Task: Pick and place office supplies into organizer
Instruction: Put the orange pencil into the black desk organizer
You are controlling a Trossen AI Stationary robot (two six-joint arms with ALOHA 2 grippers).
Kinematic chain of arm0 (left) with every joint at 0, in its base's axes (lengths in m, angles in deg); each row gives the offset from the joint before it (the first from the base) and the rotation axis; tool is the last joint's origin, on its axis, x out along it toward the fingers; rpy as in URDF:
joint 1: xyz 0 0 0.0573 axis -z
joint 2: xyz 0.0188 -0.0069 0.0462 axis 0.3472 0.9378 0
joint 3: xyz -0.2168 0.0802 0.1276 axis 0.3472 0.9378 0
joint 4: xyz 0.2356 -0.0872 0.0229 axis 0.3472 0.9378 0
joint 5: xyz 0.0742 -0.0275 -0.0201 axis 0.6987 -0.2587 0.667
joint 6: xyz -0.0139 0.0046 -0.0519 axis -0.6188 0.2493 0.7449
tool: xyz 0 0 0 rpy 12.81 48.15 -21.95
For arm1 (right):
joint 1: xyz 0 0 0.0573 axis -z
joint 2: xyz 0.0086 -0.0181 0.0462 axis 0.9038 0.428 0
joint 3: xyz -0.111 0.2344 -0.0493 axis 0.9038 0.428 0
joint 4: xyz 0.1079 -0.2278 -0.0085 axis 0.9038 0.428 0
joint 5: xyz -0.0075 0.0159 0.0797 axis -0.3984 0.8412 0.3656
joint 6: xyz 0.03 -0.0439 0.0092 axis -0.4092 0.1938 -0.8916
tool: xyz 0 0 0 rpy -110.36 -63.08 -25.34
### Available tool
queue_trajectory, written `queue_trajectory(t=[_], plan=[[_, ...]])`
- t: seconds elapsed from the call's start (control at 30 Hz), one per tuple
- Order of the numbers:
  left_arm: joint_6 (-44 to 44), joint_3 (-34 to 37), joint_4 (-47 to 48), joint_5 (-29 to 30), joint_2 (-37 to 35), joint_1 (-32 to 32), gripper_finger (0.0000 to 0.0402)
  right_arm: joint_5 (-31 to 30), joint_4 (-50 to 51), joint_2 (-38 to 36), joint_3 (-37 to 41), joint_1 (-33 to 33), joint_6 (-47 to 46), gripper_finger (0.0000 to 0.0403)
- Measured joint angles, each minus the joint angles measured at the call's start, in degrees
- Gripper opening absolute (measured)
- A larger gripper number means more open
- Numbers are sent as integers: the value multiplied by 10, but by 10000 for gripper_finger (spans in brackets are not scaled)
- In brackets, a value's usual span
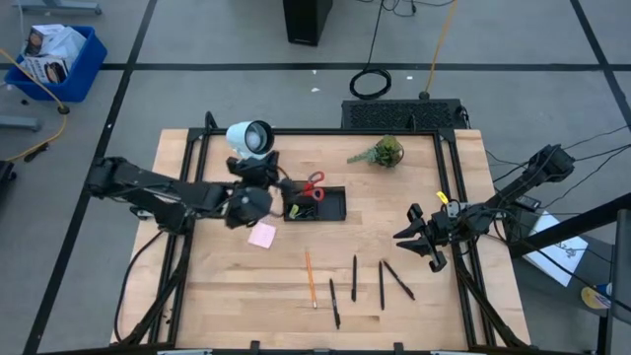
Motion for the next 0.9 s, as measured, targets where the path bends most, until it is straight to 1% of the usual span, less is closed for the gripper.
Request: queue_trajectory(t=[0.13, 0.37, 0.47, 0.63, 0.73, 0.9], plan=[[-45, 0, -75, -14, 25, -29, 26, 0, 0, 0, 0, 0, 0, 89], [-66, 0, -163, -60, 59, -64, 26, 0, 0, 0, 0, 0, 0, 89], [-81, 0, -187, -83, 72, -78, 26, 0, 0, 0, 0, 0, 0, 89], [-76, 7, -200, -102, 76, -94, 26, 0, 0, 0, 0, 0, 0, 89], [-79, 41, -254, -119, 76, -100, 26, 0, 0, 0, 0, 0, 0, 89], [-112, 128, -404, -161, 76, -116, 26, 0, 0, 0, 0, 0, 0, 89]])
